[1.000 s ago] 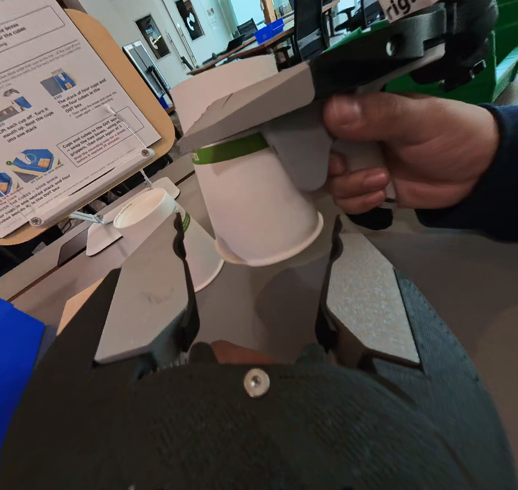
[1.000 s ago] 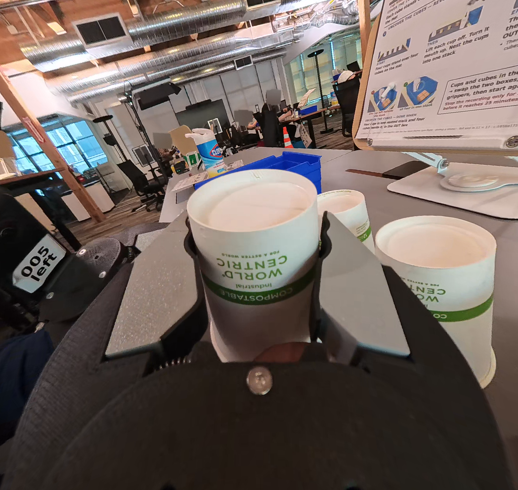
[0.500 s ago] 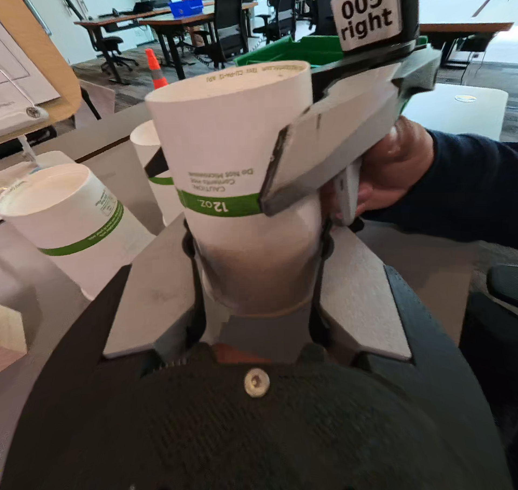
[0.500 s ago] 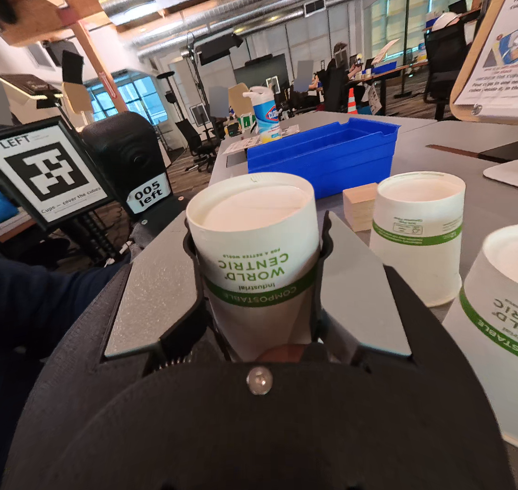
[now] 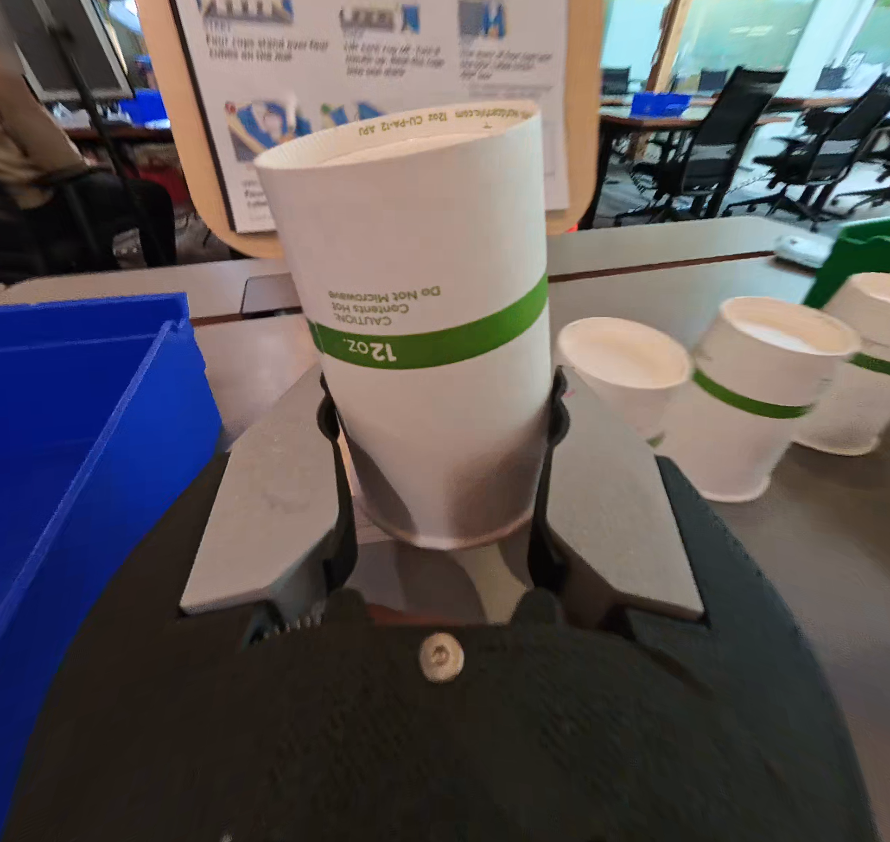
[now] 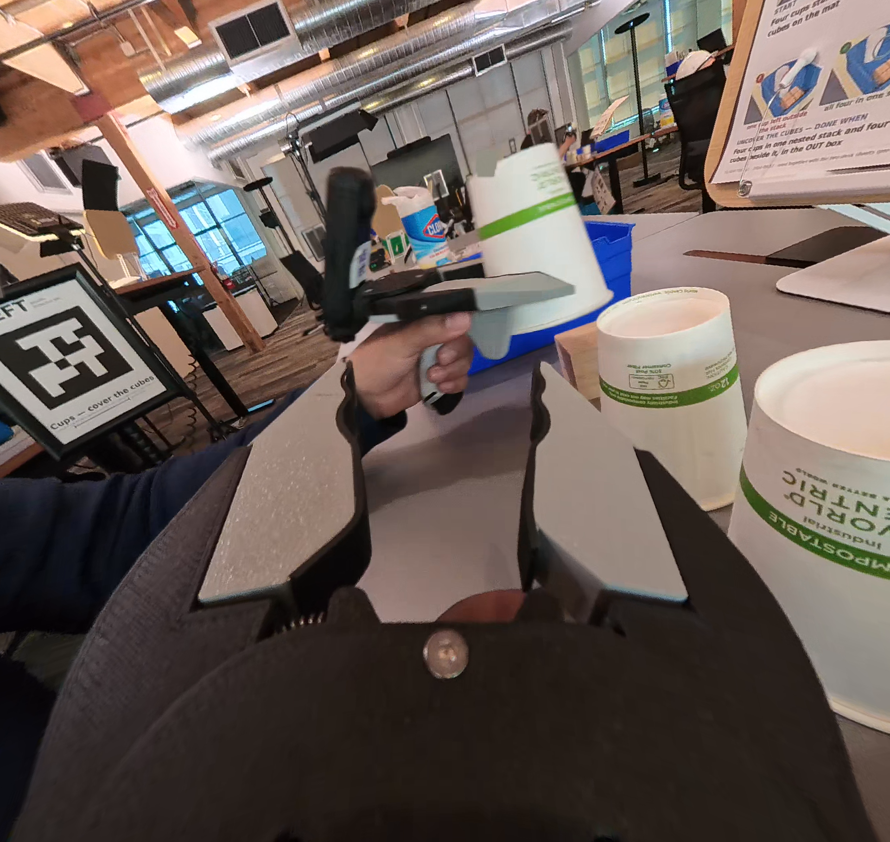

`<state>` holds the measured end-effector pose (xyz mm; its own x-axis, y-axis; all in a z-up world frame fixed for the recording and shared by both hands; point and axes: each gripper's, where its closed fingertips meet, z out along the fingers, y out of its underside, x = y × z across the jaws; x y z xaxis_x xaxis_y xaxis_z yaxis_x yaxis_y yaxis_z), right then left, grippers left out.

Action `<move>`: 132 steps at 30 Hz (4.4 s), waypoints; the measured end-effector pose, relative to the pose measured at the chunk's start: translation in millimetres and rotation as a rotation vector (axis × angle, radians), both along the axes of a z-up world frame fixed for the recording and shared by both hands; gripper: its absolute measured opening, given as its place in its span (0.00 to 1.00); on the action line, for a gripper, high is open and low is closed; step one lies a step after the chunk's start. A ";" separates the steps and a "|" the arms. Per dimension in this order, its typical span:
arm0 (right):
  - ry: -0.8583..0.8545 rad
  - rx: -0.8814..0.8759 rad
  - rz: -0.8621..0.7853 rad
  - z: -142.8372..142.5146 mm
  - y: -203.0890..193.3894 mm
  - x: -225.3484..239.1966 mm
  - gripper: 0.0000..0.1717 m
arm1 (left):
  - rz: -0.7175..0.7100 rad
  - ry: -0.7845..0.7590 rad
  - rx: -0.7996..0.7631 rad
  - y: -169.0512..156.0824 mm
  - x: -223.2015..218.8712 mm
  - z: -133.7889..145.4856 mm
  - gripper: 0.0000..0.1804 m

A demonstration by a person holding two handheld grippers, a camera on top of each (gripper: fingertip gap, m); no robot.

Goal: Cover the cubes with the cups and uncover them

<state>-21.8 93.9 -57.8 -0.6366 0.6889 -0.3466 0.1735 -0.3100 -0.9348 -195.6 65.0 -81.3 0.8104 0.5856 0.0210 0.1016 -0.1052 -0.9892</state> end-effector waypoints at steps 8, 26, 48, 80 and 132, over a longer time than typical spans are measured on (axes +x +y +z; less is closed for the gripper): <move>-0.008 0.025 0.007 -5.0 -2.9 -0.4 0.39 | 0.081 -0.215 -0.267 2.0 -41.6 -83.2 0.51; 0.137 0.161 -0.468 26.9 86.6 -4.9 0.34 | 0.114 0.251 0.148 -23.1 4.0 34.7 0.45; 0.268 0.671 -1.048 53.5 180.9 29.4 0.00 | -0.759 -0.050 -0.064 55.9 148.6 -34.5 0.27; 0.271 0.896 0.075 -62.4 -33.0 29.0 0.00 | -0.854 0.043 0.361 4.6 145.1 55.8 0.01; -0.158 0.928 -0.040 -107.3 50.4 17.8 0.00 | -0.823 -0.057 -0.466 41.8 161.4 -98.8 0.00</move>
